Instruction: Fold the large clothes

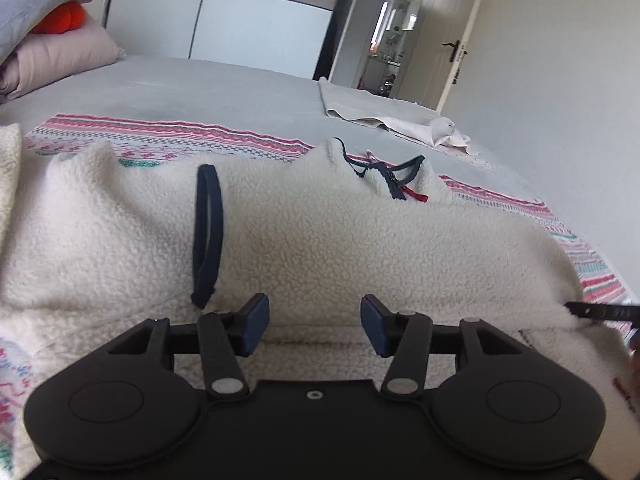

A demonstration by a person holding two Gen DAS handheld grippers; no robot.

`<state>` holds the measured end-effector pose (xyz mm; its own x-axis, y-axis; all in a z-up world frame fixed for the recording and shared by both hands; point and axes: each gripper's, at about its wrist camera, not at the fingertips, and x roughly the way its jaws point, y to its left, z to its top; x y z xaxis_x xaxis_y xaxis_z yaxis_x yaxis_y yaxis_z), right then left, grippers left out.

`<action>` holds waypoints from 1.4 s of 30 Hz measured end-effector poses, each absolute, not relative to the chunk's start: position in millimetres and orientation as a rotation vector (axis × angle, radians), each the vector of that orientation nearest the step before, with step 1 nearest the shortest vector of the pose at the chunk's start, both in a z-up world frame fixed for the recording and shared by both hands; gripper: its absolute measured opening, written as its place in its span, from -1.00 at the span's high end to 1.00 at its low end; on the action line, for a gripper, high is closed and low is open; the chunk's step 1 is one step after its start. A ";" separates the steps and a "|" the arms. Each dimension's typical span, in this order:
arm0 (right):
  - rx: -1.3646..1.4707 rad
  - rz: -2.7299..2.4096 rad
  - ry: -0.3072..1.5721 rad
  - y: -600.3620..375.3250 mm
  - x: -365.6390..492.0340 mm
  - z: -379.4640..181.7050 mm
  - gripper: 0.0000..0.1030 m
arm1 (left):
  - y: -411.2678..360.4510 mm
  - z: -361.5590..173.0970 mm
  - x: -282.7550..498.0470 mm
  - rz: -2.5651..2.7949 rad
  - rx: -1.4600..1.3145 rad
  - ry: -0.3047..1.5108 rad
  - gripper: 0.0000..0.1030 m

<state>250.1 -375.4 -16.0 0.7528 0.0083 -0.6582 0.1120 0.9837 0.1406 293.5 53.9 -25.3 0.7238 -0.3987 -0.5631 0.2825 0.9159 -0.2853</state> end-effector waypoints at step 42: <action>0.311 -0.007 0.638 -345.8 174.0 28.3 -0.85 | 281.1 34.5 276.9 -0.052 -0.612 0.542 0.78</action>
